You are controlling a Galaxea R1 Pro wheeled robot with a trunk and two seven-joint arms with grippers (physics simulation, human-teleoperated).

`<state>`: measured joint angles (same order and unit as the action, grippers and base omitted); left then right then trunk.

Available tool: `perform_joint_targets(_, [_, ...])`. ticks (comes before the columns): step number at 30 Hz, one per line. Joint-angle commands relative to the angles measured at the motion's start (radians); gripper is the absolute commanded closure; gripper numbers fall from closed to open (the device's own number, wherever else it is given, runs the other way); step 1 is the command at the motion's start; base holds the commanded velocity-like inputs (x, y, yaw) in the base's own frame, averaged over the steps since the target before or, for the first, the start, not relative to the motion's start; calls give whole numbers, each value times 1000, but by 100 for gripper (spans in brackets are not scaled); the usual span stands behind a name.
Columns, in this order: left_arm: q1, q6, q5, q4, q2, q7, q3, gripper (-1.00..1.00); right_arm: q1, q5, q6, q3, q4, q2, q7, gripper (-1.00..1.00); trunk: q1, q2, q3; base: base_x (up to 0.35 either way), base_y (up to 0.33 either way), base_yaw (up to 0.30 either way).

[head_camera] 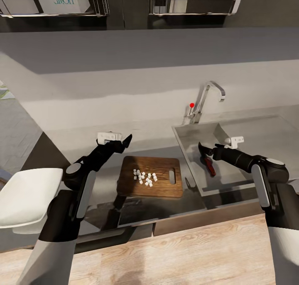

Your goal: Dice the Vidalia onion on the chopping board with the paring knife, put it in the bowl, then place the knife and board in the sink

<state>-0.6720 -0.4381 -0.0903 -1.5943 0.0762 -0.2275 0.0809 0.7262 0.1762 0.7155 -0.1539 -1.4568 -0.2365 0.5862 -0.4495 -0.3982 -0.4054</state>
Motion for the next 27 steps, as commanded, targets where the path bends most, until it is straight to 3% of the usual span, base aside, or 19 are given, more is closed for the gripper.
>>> perform_joint_targets(1, [-1,-9,-9,-1,-2,-7,-2,-100,1,5,7,-1,0,0,1,-100,-1,-2,-2,0,0,0])
perform_joint_targets(4, [-1,-9,-10,-1,-25,-47,-5,-100,1,5,7,-1,0,-1,1,-100,-1,-2,-1,-2,0,-29])
perform_joint_targets(5, [-1,-10,-11,-1,-46,-108,-10,-100,1,5,7,-1,0,0,1,-100,-1,-2,0,-201,29,-99])
perform_joint_targets(13, [-1,-10,-11,-1,-53,-145,-34,-100,1,5,7,1,0,0,0,-100,-1,-2,7,-197,139,-92])
perform_joint_targets(16, [-1,-10,-11,-1,-52,-146,-36,-100,1,4,7,57,0,1,-58,-100,-1,-2,7,-22,34,-12])
perform_joint_targets(18, [-1,-10,-11,-1,-52,-147,-36,-100,1,4,7,105,0,1,-135,-100,-1,-2,7,-9,14,-5])
perform_joint_targets(20, [-1,-10,-11,0,-52,-147,-36,-100,1,5,7,157,0,2,-280,-100,-1,-2,7,-4,6,-2])
perform_joint_targets(22, [-1,-10,-11,-1,-52,-147,-36,-100,1,7,9,172,0,2,-335,-100,-1,-2,7,-1,2,-1])
perform_joint_targets(25, [-1,-10,-11,-1,-52,-147,-36,-100,1,7,24,179,0,2,-357,-100,-1,-2,7,0,0,0])
perform_joint_targets(26, [-1,-10,-11,-1,-52,-147,-36,-100,1,8,46,181,0,2,-363,-100,-1,-2,7,0,0,0])
perform_joint_targets(27, [-1,-10,-11,-1,-51,-147,-36,-100,2,8,114,183,-1,4,-369,-100,-1,-2,7,0,0,0])
